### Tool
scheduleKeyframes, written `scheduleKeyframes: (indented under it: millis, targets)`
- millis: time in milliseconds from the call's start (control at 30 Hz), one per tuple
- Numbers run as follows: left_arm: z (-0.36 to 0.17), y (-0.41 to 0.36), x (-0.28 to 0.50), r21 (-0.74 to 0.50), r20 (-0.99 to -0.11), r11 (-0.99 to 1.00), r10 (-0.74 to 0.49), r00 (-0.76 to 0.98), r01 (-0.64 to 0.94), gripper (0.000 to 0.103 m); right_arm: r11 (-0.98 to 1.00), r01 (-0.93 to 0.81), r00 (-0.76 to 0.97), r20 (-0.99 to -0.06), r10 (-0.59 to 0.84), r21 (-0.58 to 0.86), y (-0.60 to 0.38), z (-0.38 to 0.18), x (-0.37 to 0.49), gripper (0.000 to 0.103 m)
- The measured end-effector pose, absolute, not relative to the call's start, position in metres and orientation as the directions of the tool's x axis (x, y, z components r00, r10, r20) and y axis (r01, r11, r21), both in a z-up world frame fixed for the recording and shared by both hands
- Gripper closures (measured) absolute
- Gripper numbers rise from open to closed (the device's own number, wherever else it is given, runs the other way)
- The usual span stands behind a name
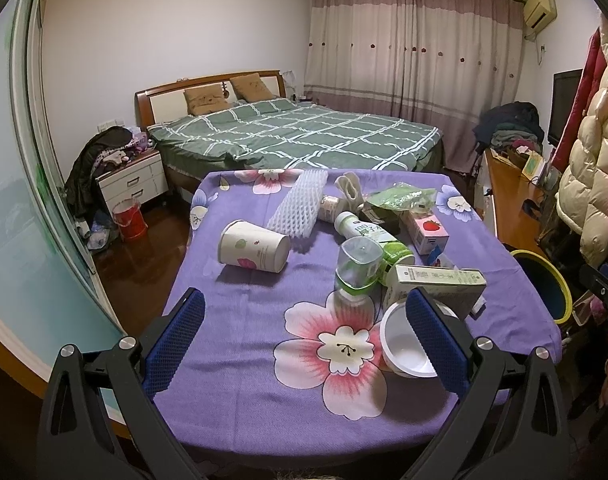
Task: Collect trash
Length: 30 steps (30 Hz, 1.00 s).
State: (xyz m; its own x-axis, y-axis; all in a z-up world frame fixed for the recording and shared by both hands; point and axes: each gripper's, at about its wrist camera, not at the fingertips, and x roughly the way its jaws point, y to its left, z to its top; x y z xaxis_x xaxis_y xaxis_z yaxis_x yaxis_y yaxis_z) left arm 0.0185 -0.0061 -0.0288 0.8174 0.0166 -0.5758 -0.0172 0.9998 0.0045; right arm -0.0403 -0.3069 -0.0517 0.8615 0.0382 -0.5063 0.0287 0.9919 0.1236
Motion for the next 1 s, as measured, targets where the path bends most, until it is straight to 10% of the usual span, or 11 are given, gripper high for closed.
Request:
scheduleKeyframes:
  millis: [567, 700, 1000]
  targets:
    - [-0.043, 0.006, 0.05, 0.0, -0.602, 0.999, 0.032, 0.798, -0.04, 0.004, 0.996, -0.042, 0.768, -0.635, 0.082, 0.079, -0.282, -0.115, 0.029, 0.006]
    - [-0.049, 0.006, 0.062, -0.006, -0.615, 0.999, 0.021, 0.788, -0.031, 0.004, 0.996, -0.041, 0.731, -0.677, 0.088, 0.085, -0.289, -0.134, 0.048, 0.027]
    - [-0.061, -0.01, 0.082, -0.008, -0.632, 1.0, -0.012, 0.775, 0.008, 0.004, 0.993, -0.098, 0.67, -0.733, 0.115, 0.066, -0.279, -0.16, 0.075, 0.039]
